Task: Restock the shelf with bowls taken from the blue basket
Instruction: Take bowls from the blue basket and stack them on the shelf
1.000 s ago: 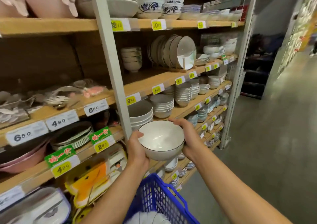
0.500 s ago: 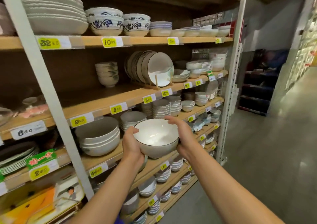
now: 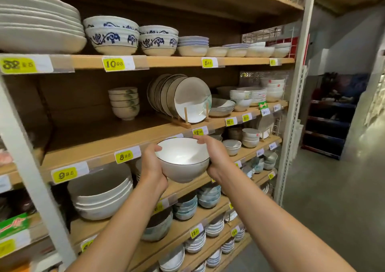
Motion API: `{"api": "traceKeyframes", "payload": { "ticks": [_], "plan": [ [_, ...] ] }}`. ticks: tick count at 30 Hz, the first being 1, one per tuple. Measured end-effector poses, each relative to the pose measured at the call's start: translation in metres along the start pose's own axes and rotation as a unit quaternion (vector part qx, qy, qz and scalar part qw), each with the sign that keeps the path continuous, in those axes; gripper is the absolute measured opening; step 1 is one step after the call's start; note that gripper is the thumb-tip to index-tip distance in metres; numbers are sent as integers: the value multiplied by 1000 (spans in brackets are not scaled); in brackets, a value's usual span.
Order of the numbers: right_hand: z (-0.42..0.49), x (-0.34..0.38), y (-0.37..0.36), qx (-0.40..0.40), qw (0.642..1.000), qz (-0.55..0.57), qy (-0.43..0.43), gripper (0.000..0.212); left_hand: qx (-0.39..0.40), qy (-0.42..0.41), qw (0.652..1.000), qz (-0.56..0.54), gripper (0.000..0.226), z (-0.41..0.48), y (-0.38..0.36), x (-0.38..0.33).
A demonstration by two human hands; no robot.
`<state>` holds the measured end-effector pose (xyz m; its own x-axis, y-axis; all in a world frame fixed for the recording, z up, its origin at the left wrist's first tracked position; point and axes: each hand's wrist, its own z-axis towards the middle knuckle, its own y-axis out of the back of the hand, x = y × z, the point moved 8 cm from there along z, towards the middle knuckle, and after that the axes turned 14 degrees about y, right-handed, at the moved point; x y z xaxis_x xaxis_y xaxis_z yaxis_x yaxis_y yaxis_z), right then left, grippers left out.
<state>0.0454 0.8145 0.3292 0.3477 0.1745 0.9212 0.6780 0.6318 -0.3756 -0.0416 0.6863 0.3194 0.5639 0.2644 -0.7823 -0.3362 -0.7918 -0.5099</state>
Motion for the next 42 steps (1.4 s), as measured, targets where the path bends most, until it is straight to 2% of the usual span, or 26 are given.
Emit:
{"api": "traceKeyframes", "payload": {
  "ticks": [7, 12, 18, 21, 25, 29, 32, 36, 38, 42],
  "plan": [
    [84, -7, -52, 51, 998, 18, -28, 36, -34, -33, 999, -2, 27, 69, -2, -59],
    [143, -15, -86, 63, 998, 1, -11, 35, -67, -72, 995, 4, 40, 110, 3, -98],
    [197, -33, -140, 153, 987, 20, -38, 35, -141, -123, 982, -3, 27, 153, 25, -136],
    [218, -46, -160, 158, 985, 46, -54, 40, -164, -135, 977, -5, 34, 171, 35, -149],
    [246, -64, -179, 151, 984, 54, -80, 37, -198, -143, 970, -17, 17, 192, 47, -160],
    [264, -81, -192, 154, 984, 26, -86, 35, -196, -135, 971, -39, 26, 207, 56, -162],
    [267, -88, -193, 169, 980, 17, -105, 31, -208, -143, 966, -47, 23, 209, 59, -159],
    [270, -92, -192, 187, 976, 25, -109, 40, -227, -172, 957, -52, 18, 209, 66, -154],
    [270, -94, -191, 186, 975, 29, -115, 40, -233, -185, 953, -47, 25, 204, 64, -155],
    [270, -97, -187, 174, 978, 26, -115, 38, -279, -228, 933, -19, 17, 177, 55, -145]
  ]
}}
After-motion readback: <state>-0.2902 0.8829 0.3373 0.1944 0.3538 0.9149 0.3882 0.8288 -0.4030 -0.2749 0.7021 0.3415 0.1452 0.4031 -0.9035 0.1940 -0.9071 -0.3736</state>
